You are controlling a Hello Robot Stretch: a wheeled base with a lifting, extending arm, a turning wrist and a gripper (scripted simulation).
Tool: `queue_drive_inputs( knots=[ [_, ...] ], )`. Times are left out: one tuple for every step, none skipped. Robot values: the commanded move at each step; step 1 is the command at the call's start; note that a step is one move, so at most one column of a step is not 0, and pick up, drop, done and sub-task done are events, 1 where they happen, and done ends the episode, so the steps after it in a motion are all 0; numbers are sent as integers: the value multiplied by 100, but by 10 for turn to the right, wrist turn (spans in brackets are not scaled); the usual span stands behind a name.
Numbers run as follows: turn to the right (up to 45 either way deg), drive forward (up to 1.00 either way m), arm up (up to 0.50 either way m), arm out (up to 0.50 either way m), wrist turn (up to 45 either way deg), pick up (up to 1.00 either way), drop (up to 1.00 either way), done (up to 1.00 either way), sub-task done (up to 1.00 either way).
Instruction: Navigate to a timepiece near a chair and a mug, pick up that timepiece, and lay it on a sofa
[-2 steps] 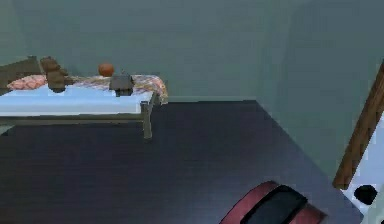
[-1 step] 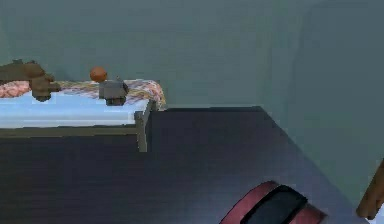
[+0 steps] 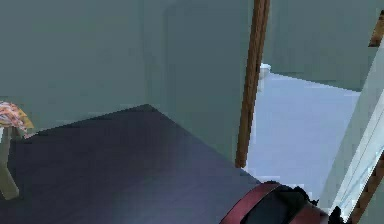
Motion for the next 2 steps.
queue_drive_inputs(
  knots=[
    [0,70,0,0,0,0,0,0,0],
    [450,0,0,0,0,0,0,0,0]
  ],
)
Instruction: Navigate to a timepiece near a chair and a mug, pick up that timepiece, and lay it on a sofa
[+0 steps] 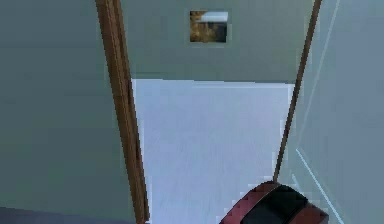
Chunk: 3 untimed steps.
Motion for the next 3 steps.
queue_drive_inputs(
  knots=[
    [60,0,0,0,0,0,0,0,0],
    [0,40,0,0,0,0,0,0,0],
    [60,0,0,0,0,0,0,0,0]
  ],
)
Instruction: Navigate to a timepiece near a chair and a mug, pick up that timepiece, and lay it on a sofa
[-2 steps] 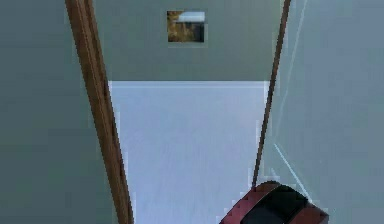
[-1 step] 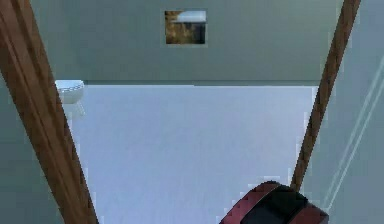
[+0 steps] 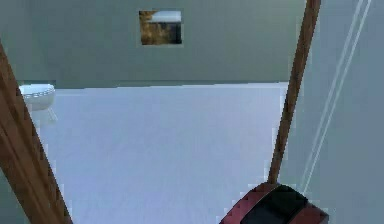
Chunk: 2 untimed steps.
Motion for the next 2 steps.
queue_drive_inputs(
  knots=[
    [0,80,0,0,0,0,0,0,0],
    [390,0,0,0,0,0,0,0,0]
  ],
)
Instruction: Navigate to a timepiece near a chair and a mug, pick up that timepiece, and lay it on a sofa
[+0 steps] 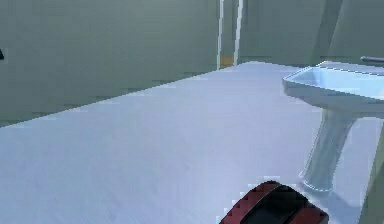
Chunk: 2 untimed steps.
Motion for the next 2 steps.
queue_drive_inputs(
  knots=[
    [0,100,0,0,0,0,0,0,0],
    [30,0,0,0,0,0,0,0,0]
  ],
)
